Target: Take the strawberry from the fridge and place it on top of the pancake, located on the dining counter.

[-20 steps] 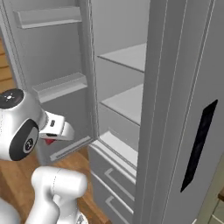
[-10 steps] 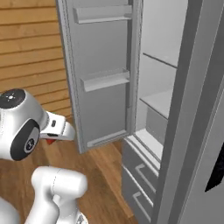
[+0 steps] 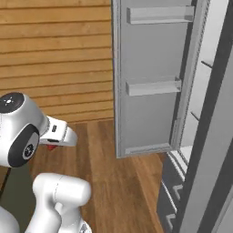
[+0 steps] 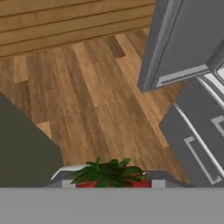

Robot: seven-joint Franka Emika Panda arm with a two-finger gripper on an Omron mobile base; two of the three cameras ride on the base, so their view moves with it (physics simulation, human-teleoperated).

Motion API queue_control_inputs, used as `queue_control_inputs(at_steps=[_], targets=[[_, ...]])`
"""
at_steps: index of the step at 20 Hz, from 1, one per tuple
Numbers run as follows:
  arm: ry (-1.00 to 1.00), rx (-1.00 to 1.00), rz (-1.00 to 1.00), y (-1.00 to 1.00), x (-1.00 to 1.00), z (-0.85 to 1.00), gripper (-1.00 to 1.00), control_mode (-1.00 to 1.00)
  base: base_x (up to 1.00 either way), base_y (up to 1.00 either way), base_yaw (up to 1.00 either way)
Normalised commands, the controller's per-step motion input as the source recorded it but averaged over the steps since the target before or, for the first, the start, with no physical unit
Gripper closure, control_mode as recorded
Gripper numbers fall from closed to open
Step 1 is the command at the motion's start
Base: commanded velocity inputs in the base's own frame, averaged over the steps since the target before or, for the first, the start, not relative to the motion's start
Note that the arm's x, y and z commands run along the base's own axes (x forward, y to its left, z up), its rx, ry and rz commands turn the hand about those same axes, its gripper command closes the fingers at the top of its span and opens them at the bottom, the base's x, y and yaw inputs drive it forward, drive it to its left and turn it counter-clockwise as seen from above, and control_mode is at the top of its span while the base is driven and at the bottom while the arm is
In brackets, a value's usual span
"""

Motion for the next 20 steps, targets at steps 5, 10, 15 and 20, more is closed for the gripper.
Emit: queue_control_inputs(at_steps=[5, 10, 15, 20], targets=[[0.00, 0.00, 0.00, 0.00, 0.00, 0.00, 1.00, 1.00, -0.02, 0.36, 0.60], [0.00, 0.00, 0.00, 0.00, 0.00, 0.00, 1.00, 1.00, 0.06, 0.46, 0.32], [0.00, 0.00, 0.00, 0.00, 0.00, 0.00, 1.00, 1.00, 0.68, 0.63, 0.22], [0.00, 0.00, 0.00, 0.00, 0.00, 0.00, 1.00, 1.00, 0.98, 0.35, 0.14]])
